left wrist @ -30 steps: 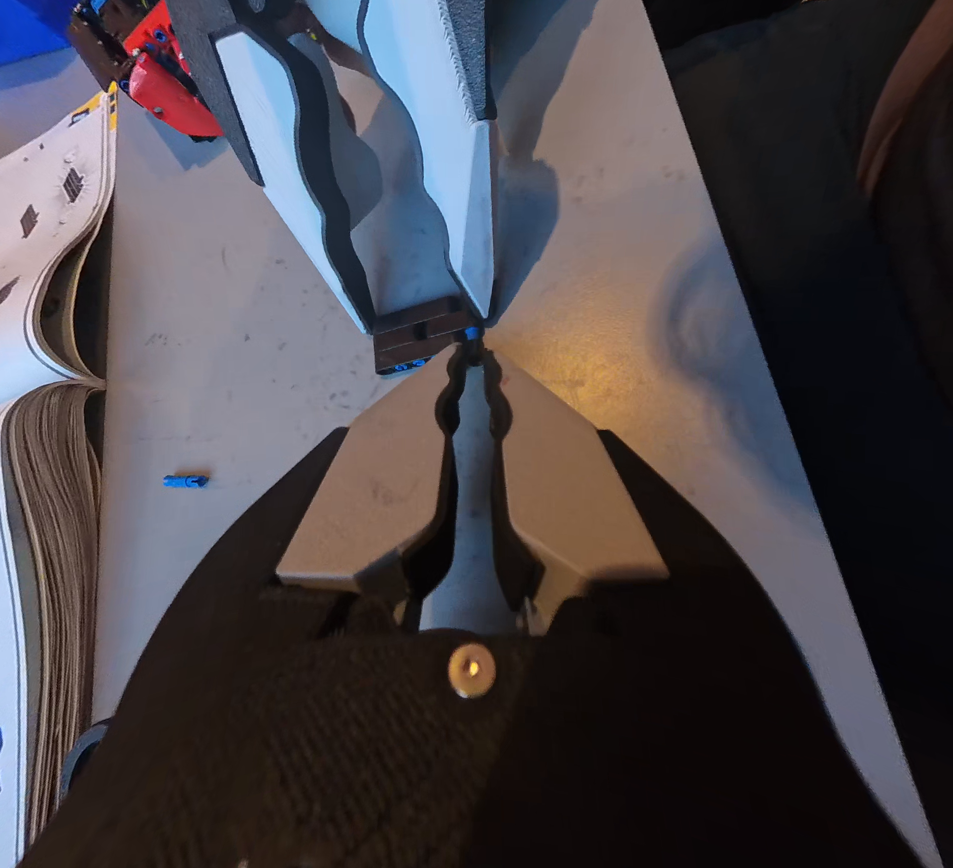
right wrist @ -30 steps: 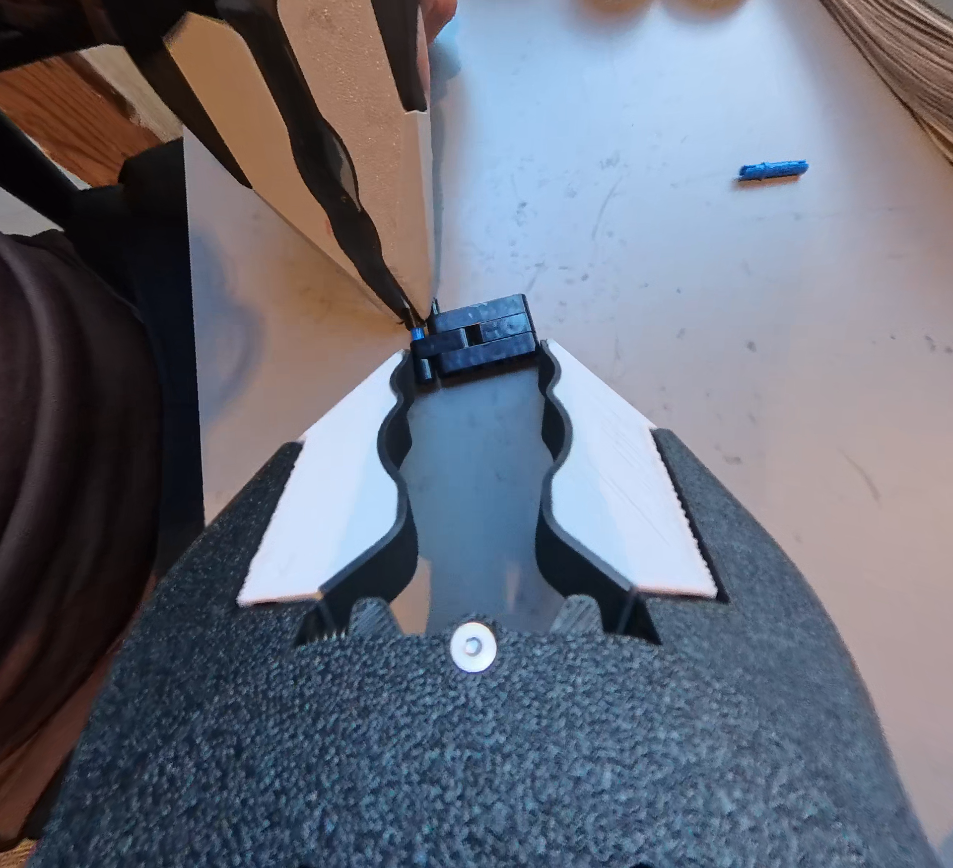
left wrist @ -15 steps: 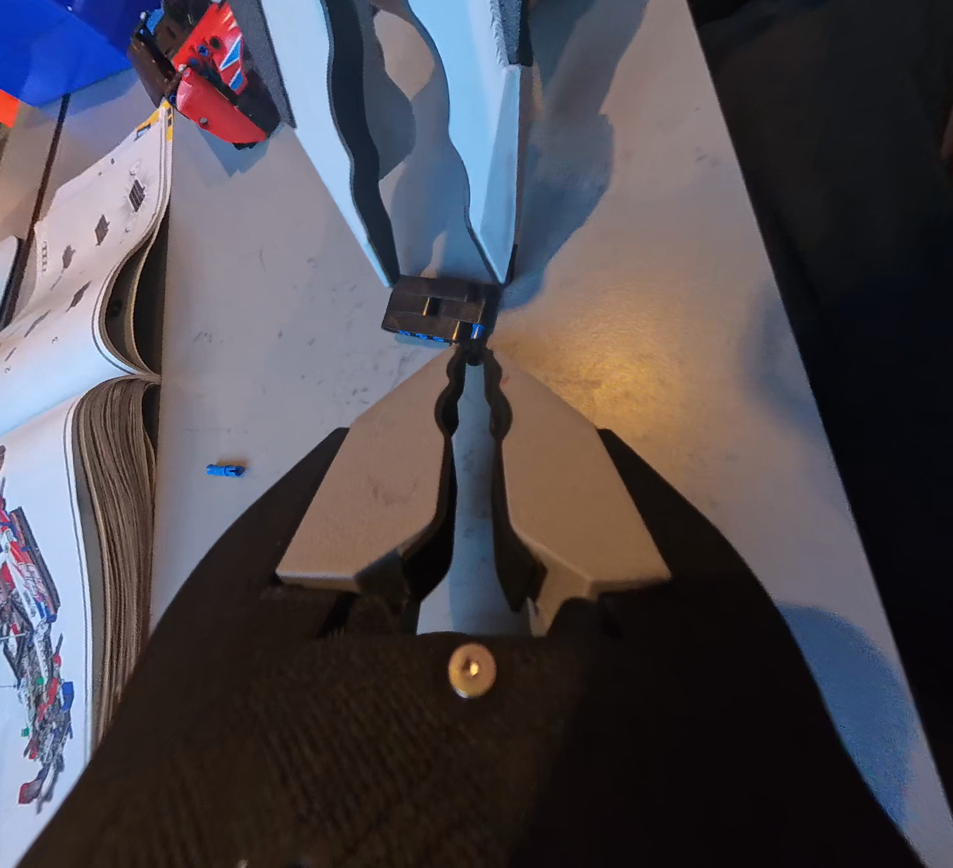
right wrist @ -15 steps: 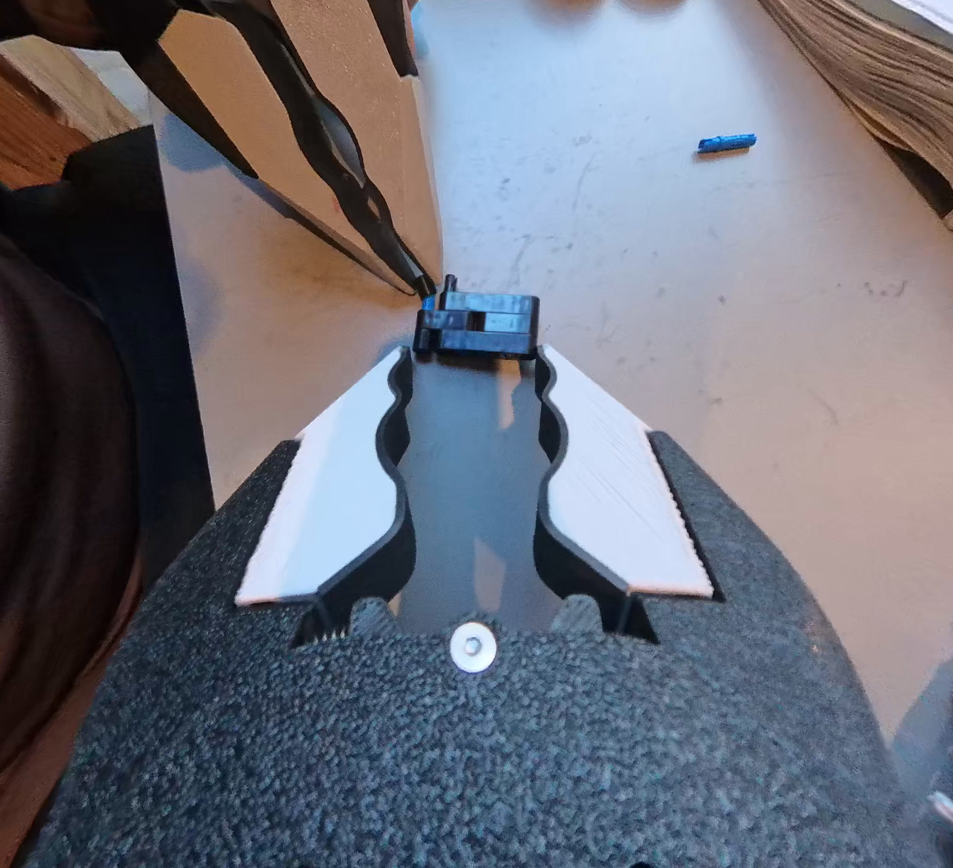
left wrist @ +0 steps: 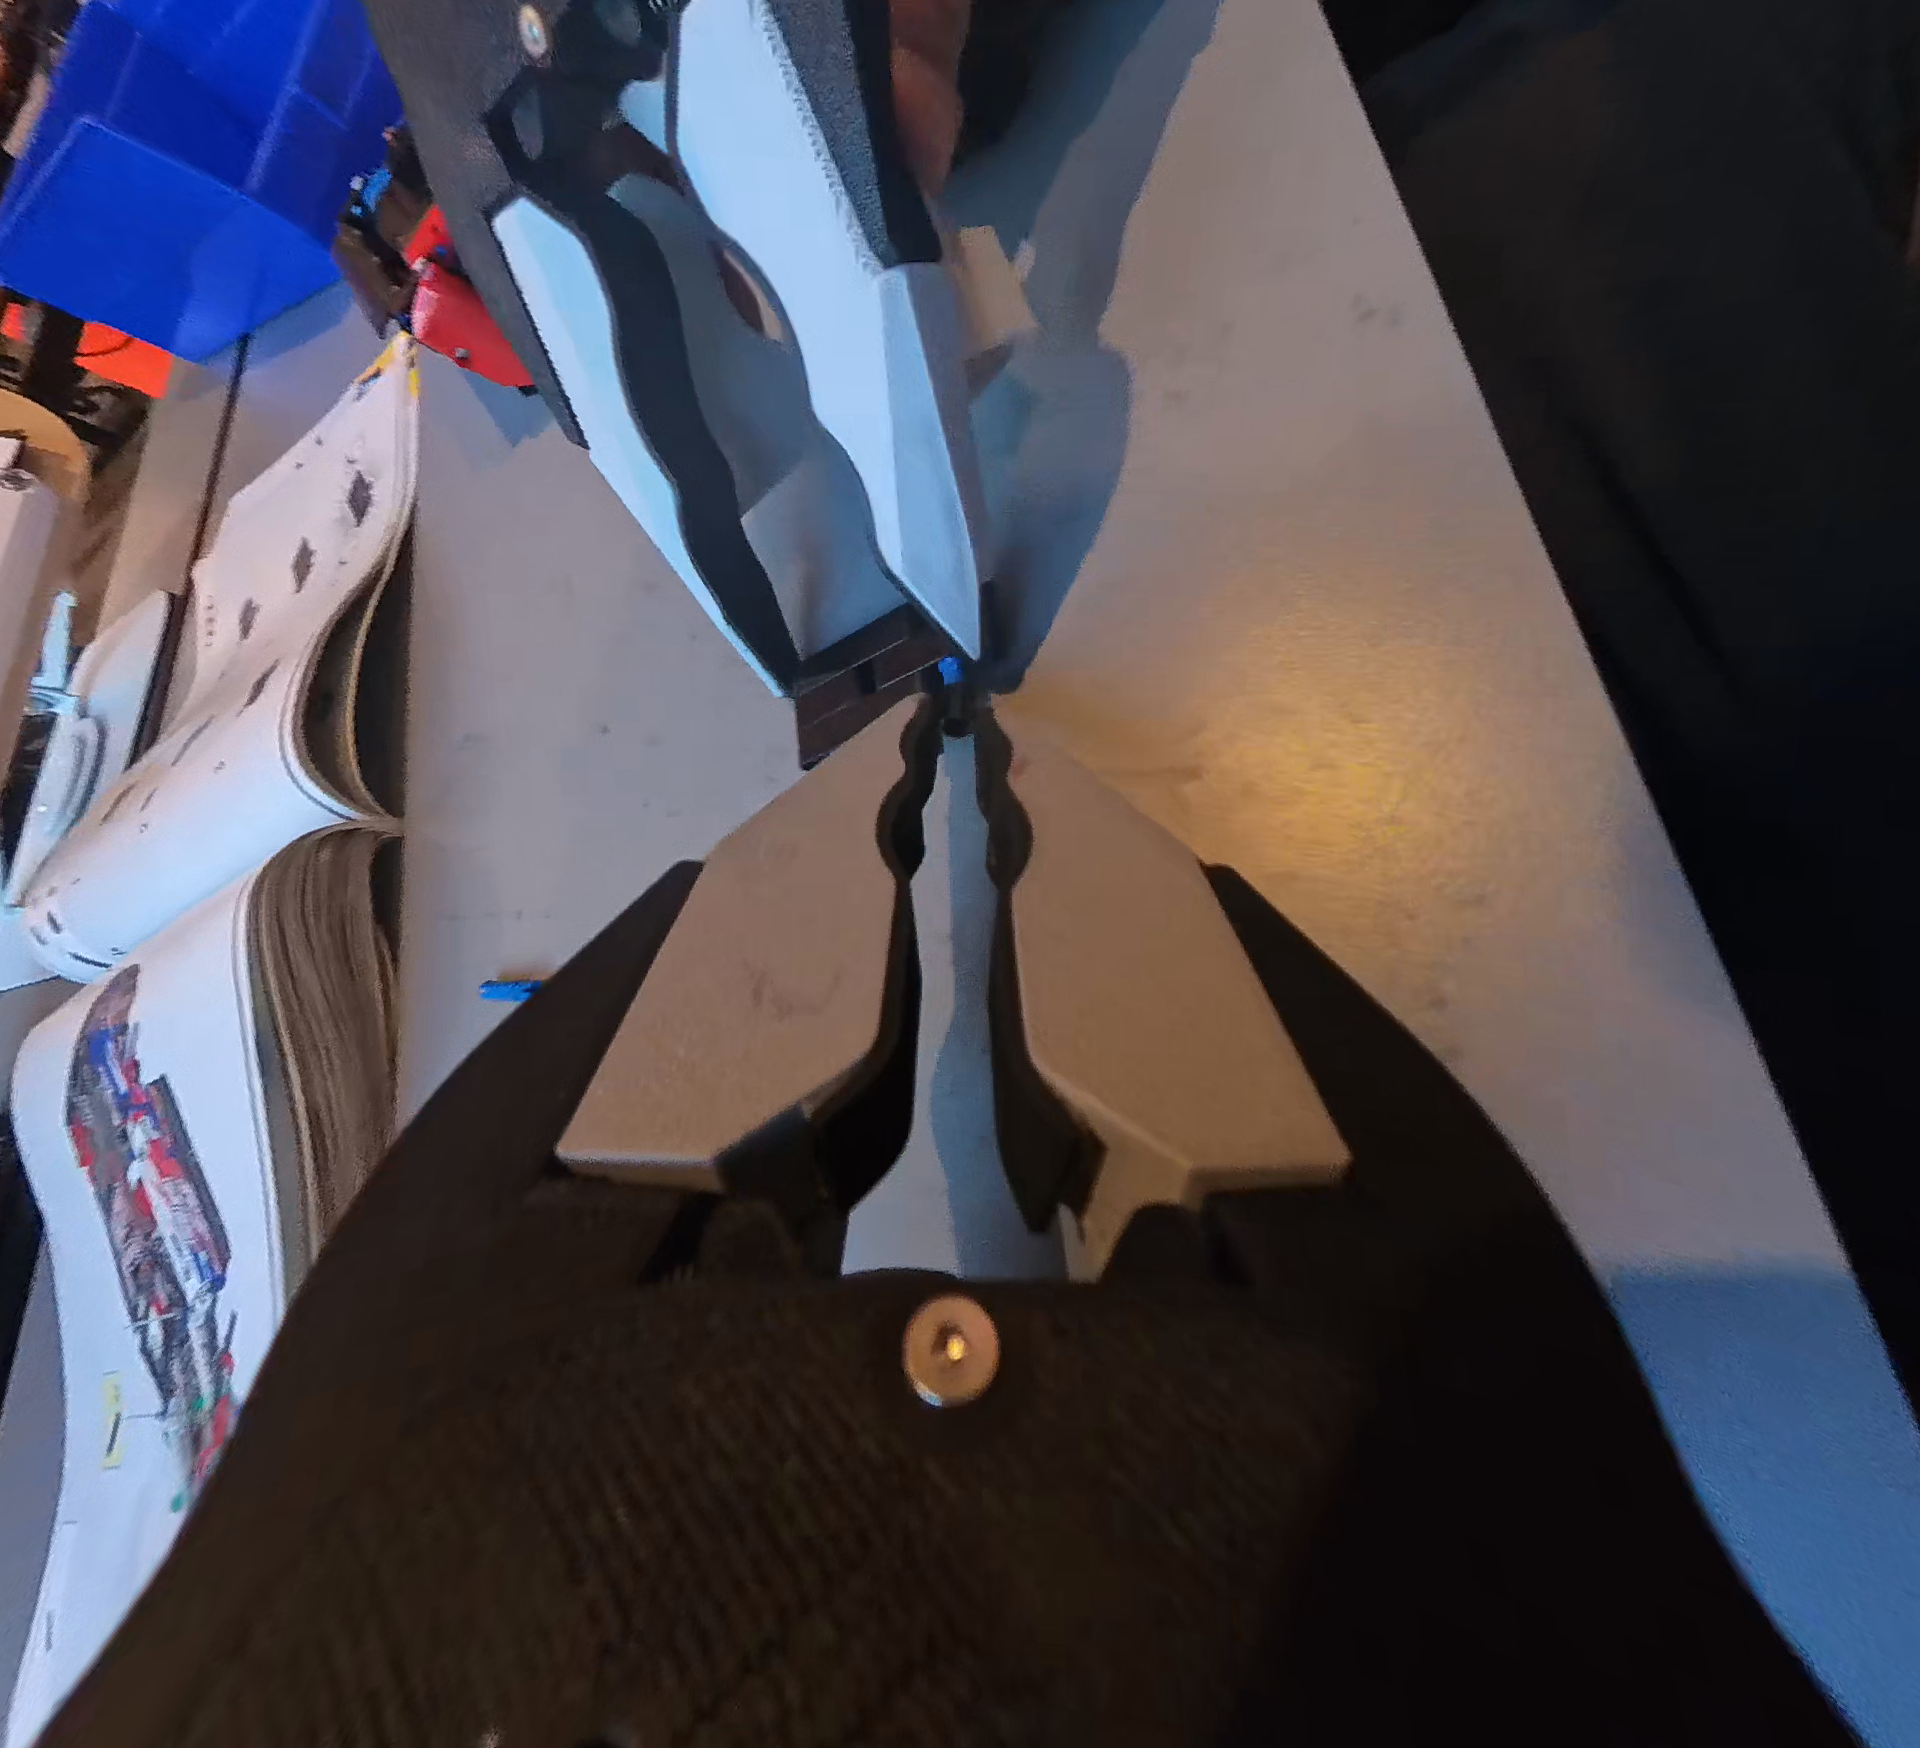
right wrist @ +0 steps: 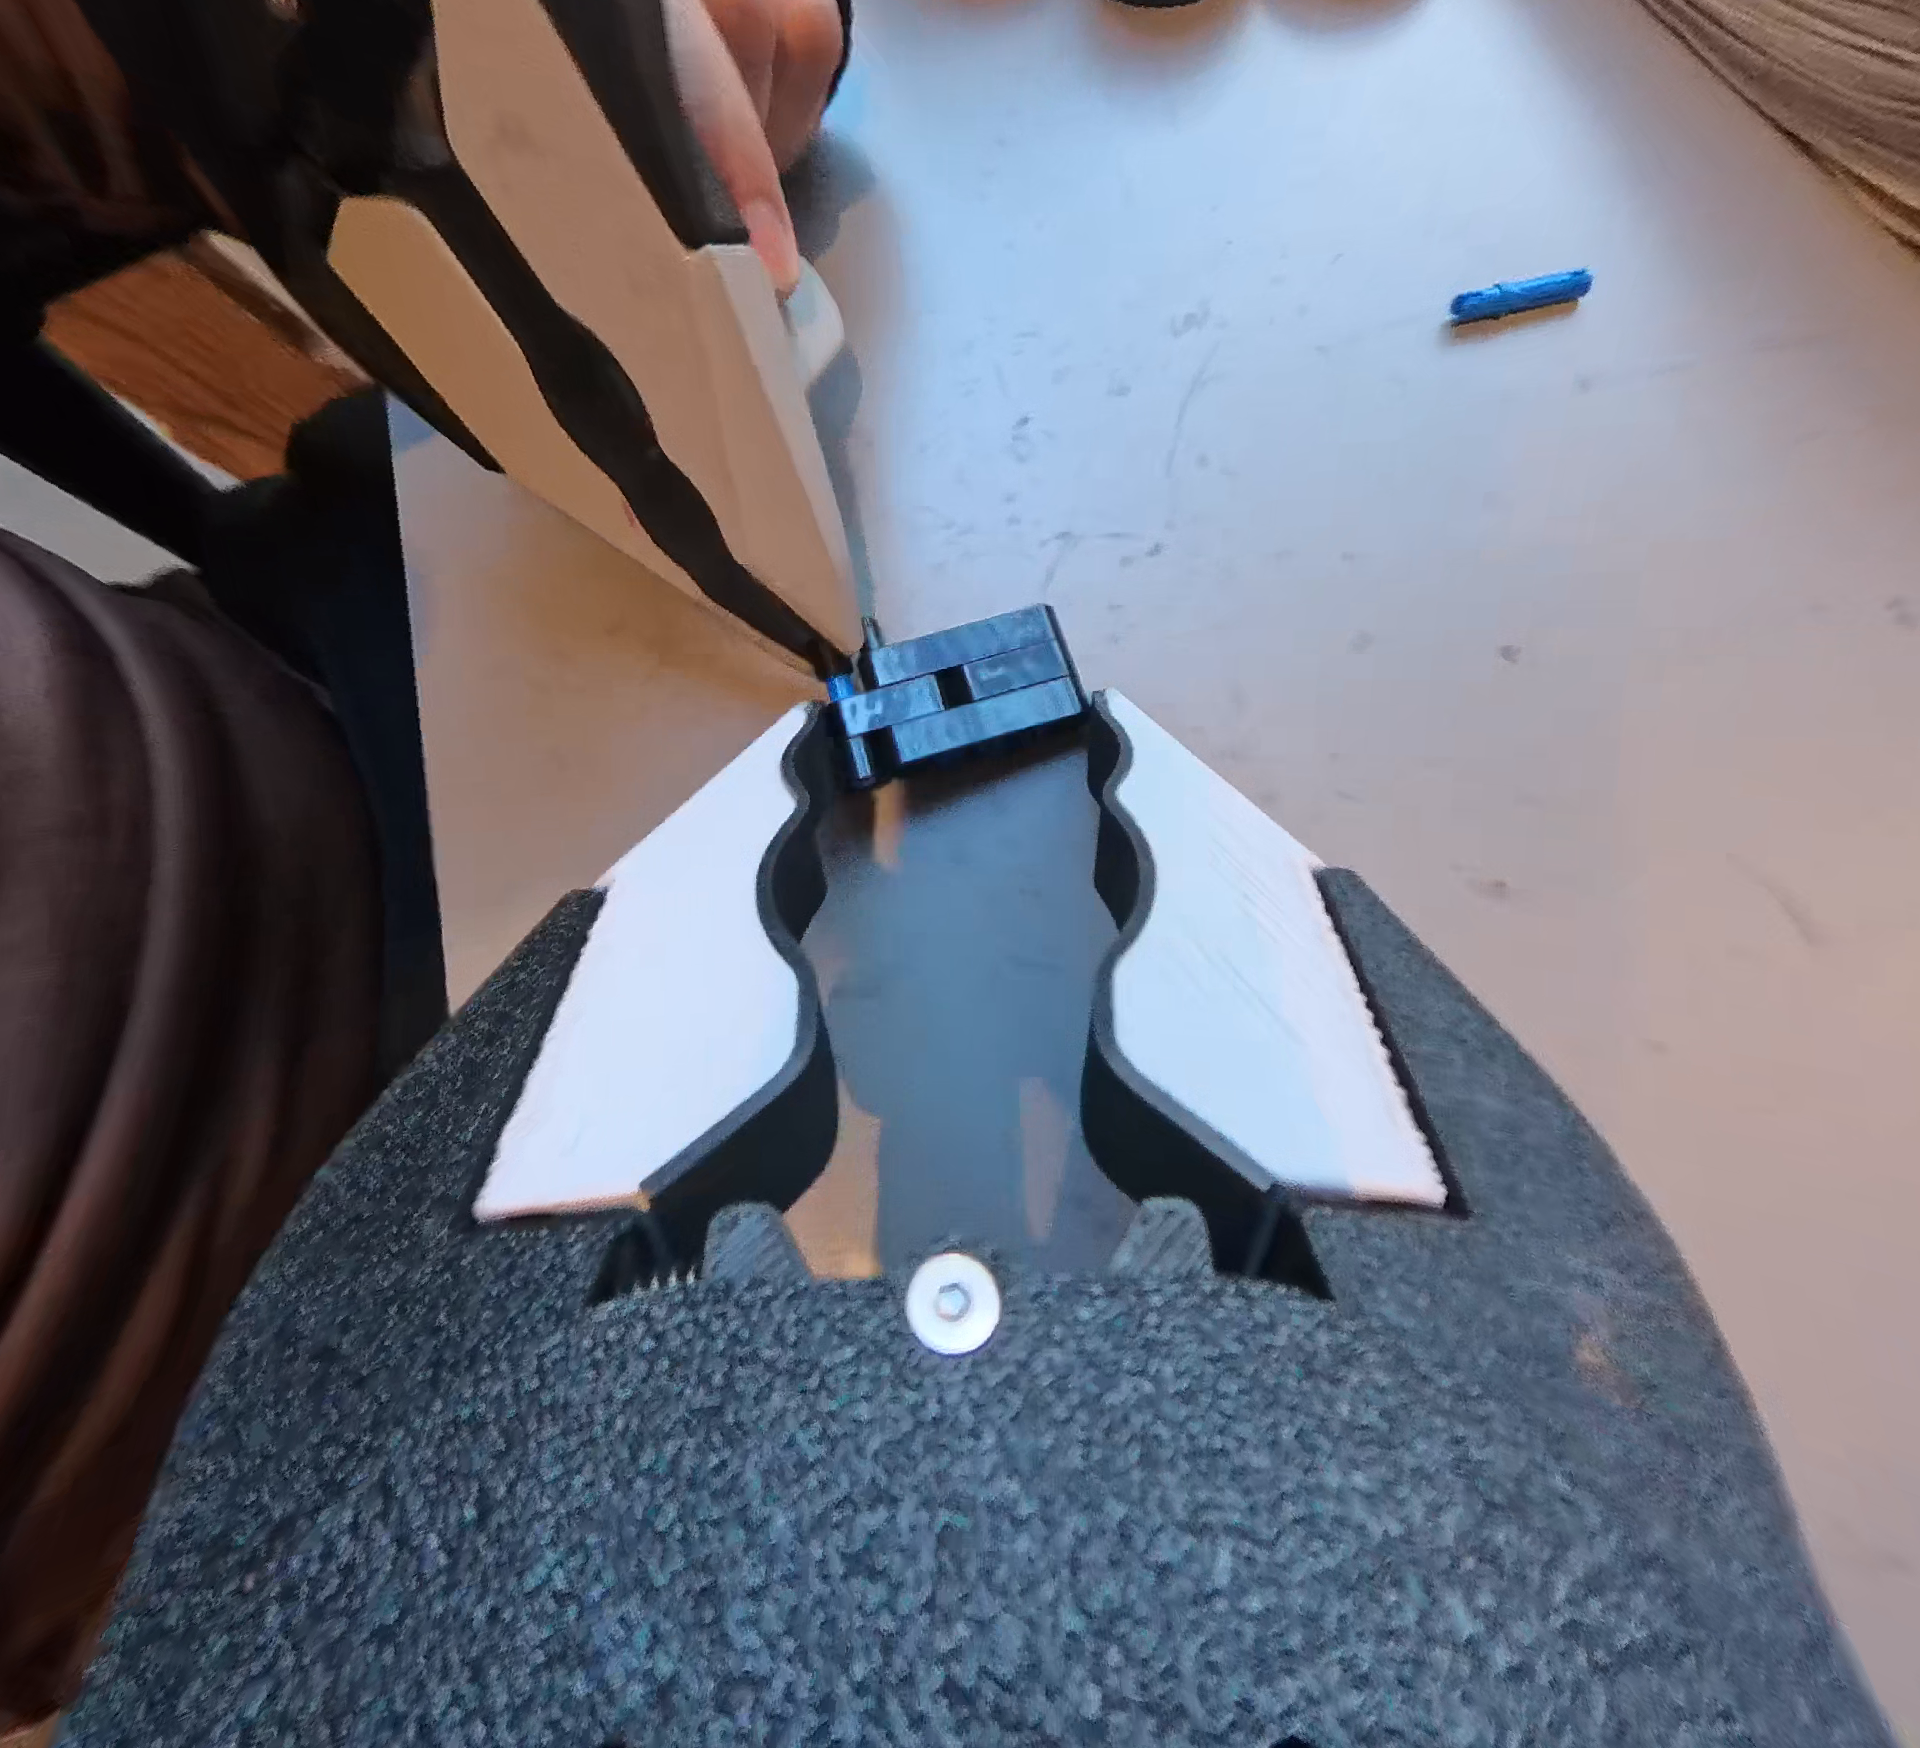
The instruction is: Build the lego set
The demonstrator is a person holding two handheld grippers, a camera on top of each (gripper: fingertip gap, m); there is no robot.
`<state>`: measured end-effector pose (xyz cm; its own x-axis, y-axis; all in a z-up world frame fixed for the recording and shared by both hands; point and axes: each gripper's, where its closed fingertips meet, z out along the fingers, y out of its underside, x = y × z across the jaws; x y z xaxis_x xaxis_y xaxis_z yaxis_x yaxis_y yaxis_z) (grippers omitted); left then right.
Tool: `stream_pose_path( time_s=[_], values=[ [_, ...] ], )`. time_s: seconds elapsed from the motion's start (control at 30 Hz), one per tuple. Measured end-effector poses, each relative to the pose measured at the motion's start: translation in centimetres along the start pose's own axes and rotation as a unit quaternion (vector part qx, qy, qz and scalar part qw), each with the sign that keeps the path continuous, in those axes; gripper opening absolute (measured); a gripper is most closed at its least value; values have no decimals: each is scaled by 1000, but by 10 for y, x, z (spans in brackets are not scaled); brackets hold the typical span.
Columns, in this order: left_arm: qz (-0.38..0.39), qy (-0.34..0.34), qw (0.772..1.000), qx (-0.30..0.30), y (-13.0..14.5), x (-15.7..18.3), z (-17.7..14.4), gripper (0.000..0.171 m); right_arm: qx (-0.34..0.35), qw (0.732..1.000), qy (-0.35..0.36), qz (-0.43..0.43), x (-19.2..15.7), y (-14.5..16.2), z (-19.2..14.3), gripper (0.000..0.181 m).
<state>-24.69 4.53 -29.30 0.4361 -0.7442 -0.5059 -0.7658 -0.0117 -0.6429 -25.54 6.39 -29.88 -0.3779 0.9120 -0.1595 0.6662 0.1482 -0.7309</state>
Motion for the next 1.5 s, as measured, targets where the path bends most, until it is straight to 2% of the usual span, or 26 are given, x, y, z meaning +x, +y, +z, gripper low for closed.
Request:
stream_pose_path(
  time_s=[0.13,0.27,0.47,0.6,0.77,0.97,1.17,1.4,1.5],
  values=[
    [-6,-24,999,26,-6,-9,-4,4,23,995,-61,73,1,-5,-5,50],
    [-30,-31,997,67,-15,-17,-11,5,42,987,-109,110,-3,-11,-9,50],
    [-42,-17,996,75,-16,-16,-13,5,32,984,-122,127,-5,-11,-5,50],
    [-21,-16,998,63,-14,-12,-10,4,19,989,-106,103,-5,-8,-3,50],
    [35,-48,998,36,-10,-9,-7,5,2,995,-78,64,-3,-5,-2,50],
    [111,-81,990,-13,-6,-5,-6,5,-60,998,-34,11,-3,-2,0,50],
    [182,-81,980,-27,-2,0,-13,6,-82,995,-52,-5,-8,-5,5,50],
    [173,-91,981,-16,6,4,-14,6,-98,993,-56,-27,-8,-8,9,50],
    [203,-105,973,-28,10,6,-13,5,-106,992,-57,-32,-8,-9,10,49]
  ],
)
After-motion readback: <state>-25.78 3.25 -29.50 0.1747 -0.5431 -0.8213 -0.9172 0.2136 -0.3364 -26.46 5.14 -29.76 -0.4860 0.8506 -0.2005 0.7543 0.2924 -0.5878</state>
